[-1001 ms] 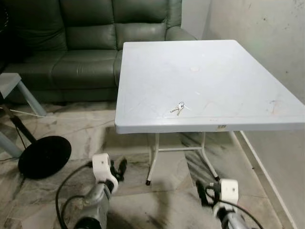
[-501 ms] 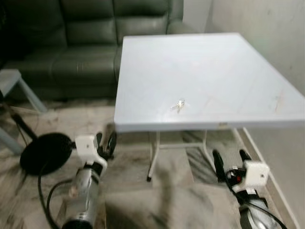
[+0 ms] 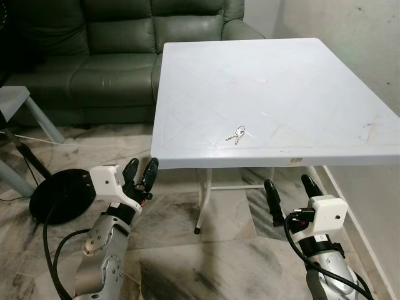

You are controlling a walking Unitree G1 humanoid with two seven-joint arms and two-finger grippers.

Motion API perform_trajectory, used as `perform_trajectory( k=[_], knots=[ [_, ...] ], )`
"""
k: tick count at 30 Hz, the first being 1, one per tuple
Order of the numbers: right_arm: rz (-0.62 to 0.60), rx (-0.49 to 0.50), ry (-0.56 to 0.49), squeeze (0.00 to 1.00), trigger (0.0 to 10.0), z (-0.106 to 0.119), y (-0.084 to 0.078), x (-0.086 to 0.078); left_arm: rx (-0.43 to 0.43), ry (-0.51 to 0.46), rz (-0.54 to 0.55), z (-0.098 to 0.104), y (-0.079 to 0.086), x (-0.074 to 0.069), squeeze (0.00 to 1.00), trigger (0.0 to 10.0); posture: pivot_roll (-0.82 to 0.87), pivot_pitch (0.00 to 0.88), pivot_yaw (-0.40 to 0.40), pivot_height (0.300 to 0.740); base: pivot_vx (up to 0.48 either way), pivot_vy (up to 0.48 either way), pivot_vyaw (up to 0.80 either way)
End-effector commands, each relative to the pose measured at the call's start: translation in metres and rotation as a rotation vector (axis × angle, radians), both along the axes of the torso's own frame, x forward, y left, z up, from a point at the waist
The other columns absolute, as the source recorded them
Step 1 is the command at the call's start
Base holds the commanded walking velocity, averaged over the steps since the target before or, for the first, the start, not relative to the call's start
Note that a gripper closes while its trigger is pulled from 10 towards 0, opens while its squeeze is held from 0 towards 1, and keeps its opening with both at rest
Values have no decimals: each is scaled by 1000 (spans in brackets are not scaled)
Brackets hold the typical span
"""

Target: Hang keys on a hook

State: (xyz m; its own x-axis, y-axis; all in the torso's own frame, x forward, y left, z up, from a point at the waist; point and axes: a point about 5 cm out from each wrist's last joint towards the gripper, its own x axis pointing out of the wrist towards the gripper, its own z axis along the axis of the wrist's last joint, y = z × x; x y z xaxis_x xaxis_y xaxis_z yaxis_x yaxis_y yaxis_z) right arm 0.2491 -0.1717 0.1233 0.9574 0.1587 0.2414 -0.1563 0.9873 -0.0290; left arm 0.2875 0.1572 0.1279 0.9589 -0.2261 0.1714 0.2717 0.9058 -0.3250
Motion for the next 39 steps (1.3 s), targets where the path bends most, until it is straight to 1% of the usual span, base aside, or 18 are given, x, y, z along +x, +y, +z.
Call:
perform_trajectory(
  k=[1, 5, 7, 13, 16, 26, 35, 39],
  knots=[
    [19, -5, -21, 0, 10000, 9, 3, 2, 4, 4, 8, 3, 3, -2, 0, 10000, 29, 122, 11, 740, 0, 0, 0],
    [29, -13, -23, 0, 10000, 13, 4, 7, 8, 8, 11, 4, 2, -2, 0, 10000, 30, 121, 8, 740, 0, 0, 0],
    [43, -24, -25, 0, 10000, 17, 5, 10, 16, 17, 3, 4, -2, -3, 0, 10000, 32, 119, 5, 740, 0, 0, 0],
    [53, -33, -22, 0, 10000, 18, 5, 11, 15, 19, -13, 6, -7, -3, 0, 10000, 34, 113, 0, 740, 0, 0, 0],
    [67, -36, -19, 0, 10000, 20, 7, 13, 34, 19, -26, 8, -9, -3, 0, 10000, 35, 107, -4, 740, 0, 0, 0],
    [80, -42, -12, 0, 10000, 20, 7, 14, 37, 23, -17, 7, -10, -2, 0, 10000, 37, 107, -7, 740, 0, 0, 0],
    [88, -43, -7, 0, 10000, 20, 8, 15, 36, 27, -16, 8, -12, 0, 0, 10000, 38, 102, -8, 740, 276, 0, 0],
    [91, -43, -6, 0, 10000, 20, 8, 15, 37, 24, -15, 9, -12, 2, 0, 10000, 36, 103, -8, 740, 317, 263, 0]
  ],
)
